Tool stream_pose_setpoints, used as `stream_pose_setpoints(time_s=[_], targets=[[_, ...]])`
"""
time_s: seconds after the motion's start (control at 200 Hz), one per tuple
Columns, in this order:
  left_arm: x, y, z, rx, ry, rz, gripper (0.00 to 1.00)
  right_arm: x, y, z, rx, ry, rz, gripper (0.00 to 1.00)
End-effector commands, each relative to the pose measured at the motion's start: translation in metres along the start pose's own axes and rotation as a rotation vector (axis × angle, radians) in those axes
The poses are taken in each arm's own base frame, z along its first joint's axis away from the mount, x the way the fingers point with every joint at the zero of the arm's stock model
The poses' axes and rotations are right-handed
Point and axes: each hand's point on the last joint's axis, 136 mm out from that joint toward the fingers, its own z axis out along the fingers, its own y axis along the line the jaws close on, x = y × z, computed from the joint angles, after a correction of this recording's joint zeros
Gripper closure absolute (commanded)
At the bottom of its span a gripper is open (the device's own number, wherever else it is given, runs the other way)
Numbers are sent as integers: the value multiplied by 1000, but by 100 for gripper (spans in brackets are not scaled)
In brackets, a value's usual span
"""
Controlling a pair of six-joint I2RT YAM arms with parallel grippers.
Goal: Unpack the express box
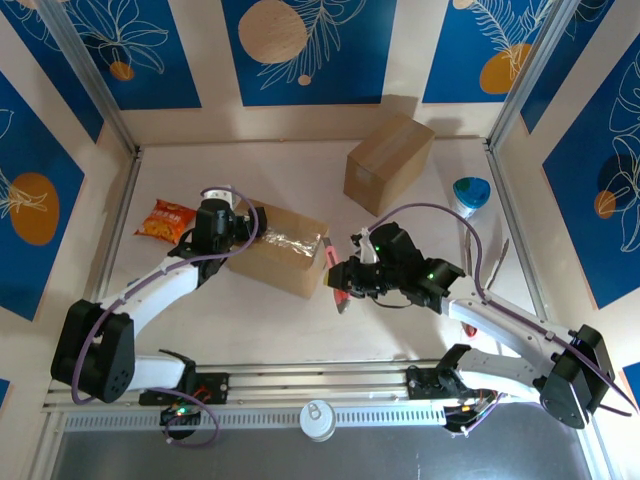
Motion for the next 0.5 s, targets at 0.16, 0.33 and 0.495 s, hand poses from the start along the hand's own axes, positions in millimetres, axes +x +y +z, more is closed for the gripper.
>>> stream_pose_setpoints(time_s=[0.16, 0.33, 0.495], targets=[[98, 48, 0, -176, 324, 78, 0, -9, 7, -3, 3, -24, 6, 100], [99, 48, 0, -175, 325, 79, 0, -9, 6, -1, 6, -20, 11, 100], [99, 49, 0, -176, 326, 78, 0, -10, 4, 2, 11, -16, 17, 100]])
